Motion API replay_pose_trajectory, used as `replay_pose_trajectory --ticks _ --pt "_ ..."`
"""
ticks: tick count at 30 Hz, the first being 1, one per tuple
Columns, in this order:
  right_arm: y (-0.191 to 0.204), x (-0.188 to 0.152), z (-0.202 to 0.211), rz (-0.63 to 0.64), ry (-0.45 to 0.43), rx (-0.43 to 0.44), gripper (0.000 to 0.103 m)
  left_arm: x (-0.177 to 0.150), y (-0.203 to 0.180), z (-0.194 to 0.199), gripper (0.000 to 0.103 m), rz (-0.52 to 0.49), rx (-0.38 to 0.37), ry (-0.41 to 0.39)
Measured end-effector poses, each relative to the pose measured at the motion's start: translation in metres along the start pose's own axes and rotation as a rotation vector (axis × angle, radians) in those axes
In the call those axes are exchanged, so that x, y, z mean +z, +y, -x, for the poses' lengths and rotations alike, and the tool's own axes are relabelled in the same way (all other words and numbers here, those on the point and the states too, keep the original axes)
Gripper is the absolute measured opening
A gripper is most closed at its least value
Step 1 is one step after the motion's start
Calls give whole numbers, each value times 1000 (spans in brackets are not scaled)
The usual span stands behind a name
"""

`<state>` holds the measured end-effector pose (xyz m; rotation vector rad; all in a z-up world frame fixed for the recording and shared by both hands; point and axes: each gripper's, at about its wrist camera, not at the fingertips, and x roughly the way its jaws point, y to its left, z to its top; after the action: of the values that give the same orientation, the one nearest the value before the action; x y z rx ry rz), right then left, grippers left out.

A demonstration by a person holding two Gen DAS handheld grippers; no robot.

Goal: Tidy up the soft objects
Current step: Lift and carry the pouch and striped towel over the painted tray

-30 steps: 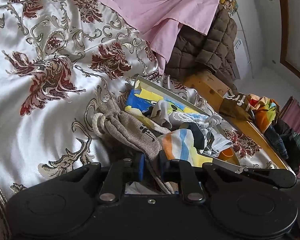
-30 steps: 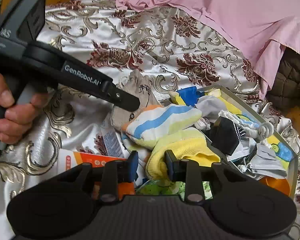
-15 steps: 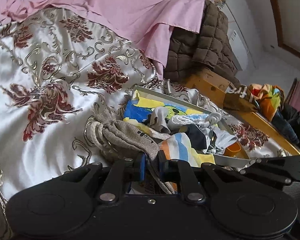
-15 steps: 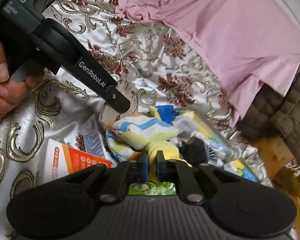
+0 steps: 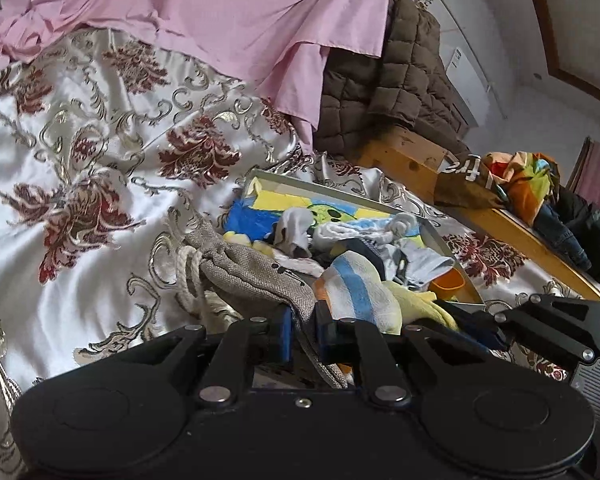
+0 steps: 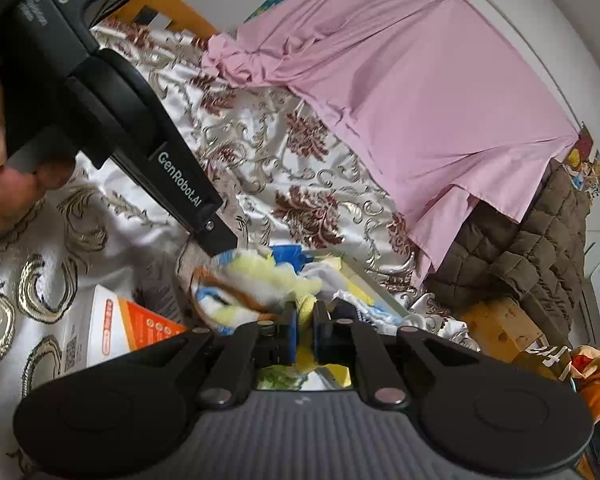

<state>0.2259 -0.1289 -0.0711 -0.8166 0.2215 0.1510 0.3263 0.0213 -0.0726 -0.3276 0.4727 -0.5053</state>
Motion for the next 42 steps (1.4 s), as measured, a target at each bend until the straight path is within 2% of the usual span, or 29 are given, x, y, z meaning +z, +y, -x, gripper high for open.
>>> replay_pose_trajectory --ticks 8,18,27,34,37,42 --pt "-24 -4 6 -46 -53 -32 8 7 -37 13 11 -67 35 6" --pt "-47 -1 20 -63 -123 -91 8 25 -63 26 9 -93 91 -16" --pt "-62 3 21 -76 -169 -102 8 38 -80 22 9 -111 115 -28" --pt "-83 20 -17 -55 -206 -74 8 65 -77 -4 9 -112 124 -39" --pt "-105 29 -45 -91 -189 -47 8 81 -74 -23 9 -140 122 -42" --pt "-148 40 -84 -110 -176 -59 8 110 -64 -53 9 -164 124 -56"
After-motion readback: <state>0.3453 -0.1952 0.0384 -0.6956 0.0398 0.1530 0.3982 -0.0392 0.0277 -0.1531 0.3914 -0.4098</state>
